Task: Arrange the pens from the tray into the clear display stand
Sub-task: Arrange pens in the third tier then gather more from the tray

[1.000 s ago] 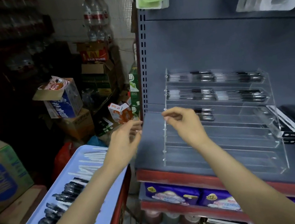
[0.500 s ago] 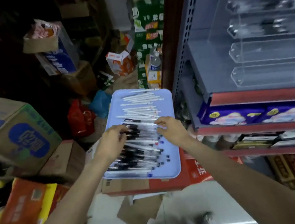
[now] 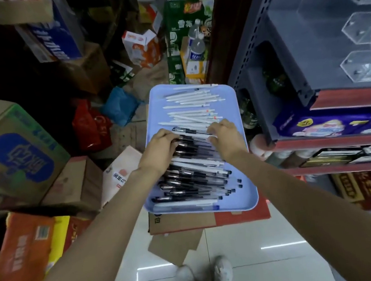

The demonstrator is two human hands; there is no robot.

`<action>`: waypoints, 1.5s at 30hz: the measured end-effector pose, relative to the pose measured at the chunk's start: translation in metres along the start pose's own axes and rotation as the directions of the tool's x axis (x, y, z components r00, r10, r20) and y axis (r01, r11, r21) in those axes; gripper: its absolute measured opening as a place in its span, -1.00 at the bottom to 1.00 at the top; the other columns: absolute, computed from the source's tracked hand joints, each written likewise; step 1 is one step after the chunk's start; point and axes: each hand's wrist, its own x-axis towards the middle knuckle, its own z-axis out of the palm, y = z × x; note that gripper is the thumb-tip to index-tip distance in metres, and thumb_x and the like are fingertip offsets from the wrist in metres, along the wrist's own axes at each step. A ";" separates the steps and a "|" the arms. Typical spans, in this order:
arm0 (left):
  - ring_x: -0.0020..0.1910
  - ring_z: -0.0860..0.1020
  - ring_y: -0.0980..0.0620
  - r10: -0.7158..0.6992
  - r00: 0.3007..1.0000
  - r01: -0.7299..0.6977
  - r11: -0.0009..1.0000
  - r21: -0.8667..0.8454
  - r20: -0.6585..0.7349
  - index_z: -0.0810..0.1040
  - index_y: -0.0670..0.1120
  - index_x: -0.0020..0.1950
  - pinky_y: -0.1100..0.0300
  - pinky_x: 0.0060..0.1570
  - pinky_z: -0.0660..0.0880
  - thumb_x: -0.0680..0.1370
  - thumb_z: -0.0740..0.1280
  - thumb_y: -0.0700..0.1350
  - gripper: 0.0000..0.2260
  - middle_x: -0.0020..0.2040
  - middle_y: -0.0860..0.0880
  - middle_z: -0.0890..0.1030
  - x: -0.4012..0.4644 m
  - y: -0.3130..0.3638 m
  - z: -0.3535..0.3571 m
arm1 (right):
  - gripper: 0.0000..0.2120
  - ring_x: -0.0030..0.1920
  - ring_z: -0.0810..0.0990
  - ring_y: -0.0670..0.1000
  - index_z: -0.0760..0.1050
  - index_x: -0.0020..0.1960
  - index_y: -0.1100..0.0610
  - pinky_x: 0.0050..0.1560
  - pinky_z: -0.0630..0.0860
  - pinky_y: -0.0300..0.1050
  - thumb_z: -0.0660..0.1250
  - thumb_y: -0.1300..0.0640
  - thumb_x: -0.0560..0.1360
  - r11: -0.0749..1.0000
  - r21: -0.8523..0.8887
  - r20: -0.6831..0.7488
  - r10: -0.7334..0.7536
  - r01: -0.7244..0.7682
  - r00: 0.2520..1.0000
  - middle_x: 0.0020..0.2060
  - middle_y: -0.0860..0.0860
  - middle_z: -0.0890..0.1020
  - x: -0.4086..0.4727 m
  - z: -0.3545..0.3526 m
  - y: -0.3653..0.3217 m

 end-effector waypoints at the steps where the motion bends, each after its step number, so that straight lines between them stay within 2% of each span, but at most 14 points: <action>1: 0.20 0.48 -0.10 0.001 1.000 -0.001 1.000 -0.013 0.005 0.48 -0.16 0.29 0.18 0.25 0.33 0.61 0.18 -0.21 -0.73 0.24 -0.12 0.46 0.002 -0.001 -0.001 | -0.77 0.21 0.40 0.17 0.46 0.22 0.19 0.09 0.46 0.08 0.18 0.20 0.59 1.000 -0.016 0.005 0.012 -0.012 1.000 0.17 0.15 0.44 0.001 -0.001 -0.001; 5: 0.19 0.47 -0.11 -0.035 0.999 0.035 0.999 -0.040 0.017 0.49 -0.15 0.29 0.15 0.25 0.36 0.60 0.20 -0.21 -0.73 0.23 -0.12 0.47 0.006 -0.001 -0.003 | -0.85 0.04 0.49 0.18 0.50 0.03 0.20 -0.01 0.49 0.05 0.17 0.29 0.56 0.998 -0.063 0.034 0.015 -0.013 0.999 0.01 0.16 0.51 0.006 -0.005 -0.004; 10: 0.20 0.48 -0.11 -0.047 0.999 0.046 0.997 -0.064 -0.002 0.50 -0.18 0.29 0.21 0.26 0.32 0.59 0.22 -0.24 -0.73 0.23 -0.15 0.47 0.006 -0.001 -0.002 | -0.87 -0.17 0.52 0.09 0.45 -0.15 0.27 -0.11 0.51 0.02 0.24 0.24 0.55 0.993 0.118 0.147 0.001 -0.018 0.989 -0.25 0.11 0.54 0.006 -0.013 -0.010; 13: 0.21 0.47 -0.10 -0.048 0.999 0.047 0.996 -0.082 -0.015 0.51 -0.19 0.28 0.26 0.25 0.29 0.58 0.23 -0.25 -0.73 0.23 -0.15 0.48 0.005 -0.002 -0.002 | -0.82 -0.30 0.49 -0.02 0.50 -0.05 0.42 -0.06 0.54 0.06 0.26 0.27 0.54 0.995 0.103 0.177 -0.016 -0.003 0.984 -0.28 0.08 0.53 0.005 -0.017 -0.013; 17: 0.20 0.47 -0.08 -0.063 0.998 0.059 0.992 -0.111 -0.031 0.52 -0.18 0.27 0.31 0.22 0.28 0.58 0.24 -0.24 -0.74 0.22 -0.14 0.48 0.006 -0.003 -0.001 | -0.85 0.00 0.56 0.17 0.49 0.08 0.26 0.01 0.55 0.07 0.21 0.27 0.55 0.994 -0.077 0.227 -0.056 0.076 0.972 0.01 0.17 0.57 0.005 -0.018 -0.018; 21: 0.19 0.47 -0.06 -0.084 0.996 0.079 0.986 -0.150 -0.030 0.53 -0.18 0.26 0.38 0.18 0.27 0.57 0.26 -0.22 -0.74 0.21 -0.14 0.48 0.006 -0.001 0.000 | -0.81 0.02 0.54 0.24 0.46 0.12 0.29 -0.03 0.51 0.04 0.17 0.32 0.54 0.973 -0.195 0.211 -0.078 0.120 0.974 0.05 0.21 0.54 0.001 -0.013 -0.021; 25: 0.02 0.53 0.01 -0.155 0.981 0.119 0.955 -0.271 -0.116 0.55 -0.16 0.21 0.42 0.01 0.33 0.57 0.28 -0.17 -0.77 0.15 -0.13 0.51 0.005 0.002 -0.010 | -0.80 0.04 0.55 0.28 0.48 0.09 0.39 0.03 0.53 0.16 0.18 0.32 0.53 0.998 0.020 0.148 -0.060 0.058 0.987 0.02 0.31 0.58 -0.003 -0.016 -0.015; 28: -0.04 0.53 0.05 -0.264 0.946 0.156 0.880 -0.448 -0.189 0.59 -0.18 0.14 0.32 -0.01 0.41 0.56 0.30 -0.14 -0.80 0.08 -0.07 0.59 0.004 0.015 -0.022 | -0.83 -0.05 0.57 0.11 0.50 0.08 0.32 0.04 0.53 0.00 0.23 0.28 0.55 0.939 0.341 0.076 0.016 -0.041 0.997 -0.09 0.13 0.59 -0.010 -0.030 -0.015; 32: -0.18 0.58 0.11 -0.300 0.951 0.252 0.624 -0.740 0.071 0.60 -0.11 -0.15 0.26 -0.16 0.45 0.52 0.35 -0.05 -0.85 -0.18 -0.02 0.62 0.005 0.059 -0.033 | -0.94 -0.31 0.52 -0.02 0.51 -0.04 0.22 -0.07 0.53 0.03 0.32 0.31 0.50 0.737 0.673 0.082 0.019 -0.070 0.996 -0.29 0.03 0.55 -0.028 -0.054 -0.020; 34: -0.16 0.58 0.20 -0.232 0.964 0.237 0.519 -0.821 0.131 0.62 -0.10 -0.10 0.34 -0.24 0.42 0.54 0.33 -0.05 -0.85 -0.15 0.03 0.63 0.008 0.084 -0.040 | -0.92 -0.32 0.53 -0.02 0.51 -0.02 0.23 -0.09 0.54 0.00 0.32 0.30 0.49 0.707 0.704 0.091 0.003 -0.066 0.996 -0.29 0.04 0.56 -0.037 -0.067 -0.022; 36: -0.10 0.56 0.23 -0.188 0.977 0.192 0.543 -0.817 0.104 0.63 -0.15 0.02 0.35 -0.21 0.40 0.56 0.29 -0.06 -0.80 -0.05 0.04 0.64 0.015 0.105 -0.048 | -0.91 -0.30 0.55 -0.04 0.51 0.00 0.23 -0.14 0.53 -0.08 0.32 0.29 0.49 0.693 0.720 0.067 -0.013 -0.039 0.998 -0.29 0.02 0.56 -0.042 -0.083 -0.018; 38: -0.12 0.55 0.20 -0.136 0.990 0.119 0.633 -0.765 0.041 0.63 -0.19 -0.01 0.37 -0.21 0.42 0.57 0.28 -0.06 -0.78 -0.05 -0.01 0.64 0.023 0.128 -0.055 | -0.87 -0.22 0.56 -0.05 0.50 0.03 0.21 -0.11 0.47 -0.15 0.33 0.27 0.49 0.717 0.697 0.043 -0.044 0.001 0.998 -0.25 0.00 0.56 -0.046 -0.106 -0.007; 42: -0.37 0.39 0.02 0.017 0.991 -0.092 0.805 -0.585 -0.133 0.32 -0.16 -0.36 0.15 -0.30 0.30 0.57 0.28 -0.08 -0.66 -0.45 0.00 0.40 0.040 0.185 -0.066 | -0.73 -0.10 0.55 -0.03 0.42 0.11 0.06 -0.05 0.50 -0.19 0.40 0.08 0.46 0.721 0.676 -0.144 -0.069 0.149 0.987 -0.11 -0.04 0.54 -0.055 -0.161 0.030; 45: -0.34 0.56 0.10 0.192 0.971 -0.239 0.827 -0.509 -0.144 0.47 -0.13 -0.26 0.25 -0.28 0.44 0.58 0.26 -0.10 -0.77 -0.40 0.08 0.55 0.055 0.245 -0.071 | -0.63 -0.10 0.54 -0.07 0.32 0.25 -0.03 -0.04 0.49 -0.11 0.35 0.03 0.49 0.636 0.732 -0.310 -0.006 0.242 0.951 -0.07 -0.06 0.52 -0.058 -0.211 0.073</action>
